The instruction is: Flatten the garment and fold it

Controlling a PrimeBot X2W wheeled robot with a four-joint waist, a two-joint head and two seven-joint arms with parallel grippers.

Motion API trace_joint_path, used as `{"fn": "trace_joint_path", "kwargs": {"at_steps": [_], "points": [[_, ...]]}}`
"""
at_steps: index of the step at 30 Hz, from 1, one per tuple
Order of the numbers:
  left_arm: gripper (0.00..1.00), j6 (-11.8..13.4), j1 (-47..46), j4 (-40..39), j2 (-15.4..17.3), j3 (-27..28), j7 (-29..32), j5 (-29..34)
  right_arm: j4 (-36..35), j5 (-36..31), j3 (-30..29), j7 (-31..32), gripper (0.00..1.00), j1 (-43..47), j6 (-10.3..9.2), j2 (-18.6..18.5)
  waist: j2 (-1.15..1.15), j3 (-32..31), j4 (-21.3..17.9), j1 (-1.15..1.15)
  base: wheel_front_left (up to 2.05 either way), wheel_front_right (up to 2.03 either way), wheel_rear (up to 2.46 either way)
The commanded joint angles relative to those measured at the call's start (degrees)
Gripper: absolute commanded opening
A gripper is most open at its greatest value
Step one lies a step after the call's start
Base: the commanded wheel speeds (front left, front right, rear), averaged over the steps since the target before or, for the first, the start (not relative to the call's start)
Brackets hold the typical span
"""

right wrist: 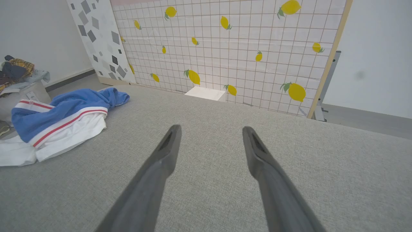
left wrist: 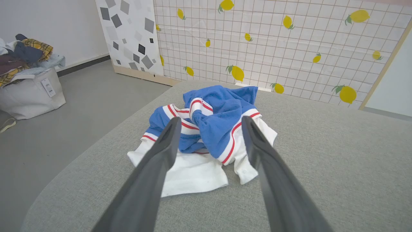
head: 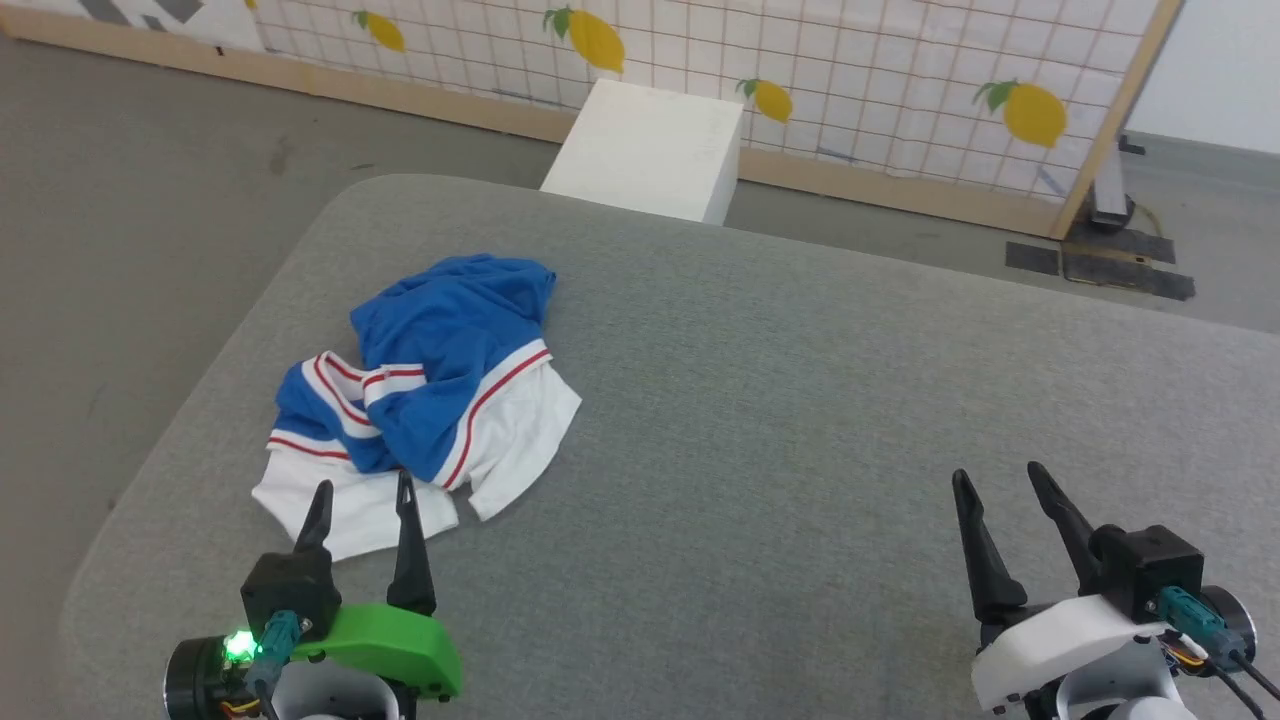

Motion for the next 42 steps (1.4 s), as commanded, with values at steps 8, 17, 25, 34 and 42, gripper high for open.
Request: {"fn": "trace_joint_path", "kwargs": {"at_steps": [8, 17, 25, 34, 42], "points": [[1.00, 1.4, 1.5, 0.6, -0.2, -0.5, -1.6, -1.3, 0.3, 0.6, -0.2, -0.7, 1.00, 1.1, -0.05, 0.0, 0.00, 0.2, 3.3, 0.00, 0.00, 0.00, 0.00], [1.00, 2.2, 1.9, 1.1, -0.2, -0.7, -2.7, -1.9, 0.3, 0.6, -0.3, -1.1, 1.00, 1.2, -0.05, 0.0, 0.00, 0.4, 5.7, 0.00, 0.00, 0.00, 0.00], [1.00, 2.9, 2.2, 1.5, -0.2, -0.9, -3.7, -1.9, 0.6, 0.9, -0.5, -1.5, 1.00, 1.5, -0.06, 0.0, 0.00, 0.5, 7.5, 0.00, 0.00, 0.00, 0.00], [1.00, 3.9, 2.5, 1.8, -0.2, -1.3, -4.7, -2.3, 1.0, 1.1, -0.9, -1.8, 1.00, 1.7, -0.06, 0.0, 0.00, 0.8, 9.4, 0.00, 0.00, 0.00, 0.00], [1.00, 4.9, 2.7, 2.4, -0.3, -1.8, -5.9, -3.2, 1.5, 1.4, -1.0, -2.3, 1.00, 1.7, -0.07, 0.0, 0.00, 1.1, 11.5, 0.00, 0.00, 0.00, 0.00]]}}
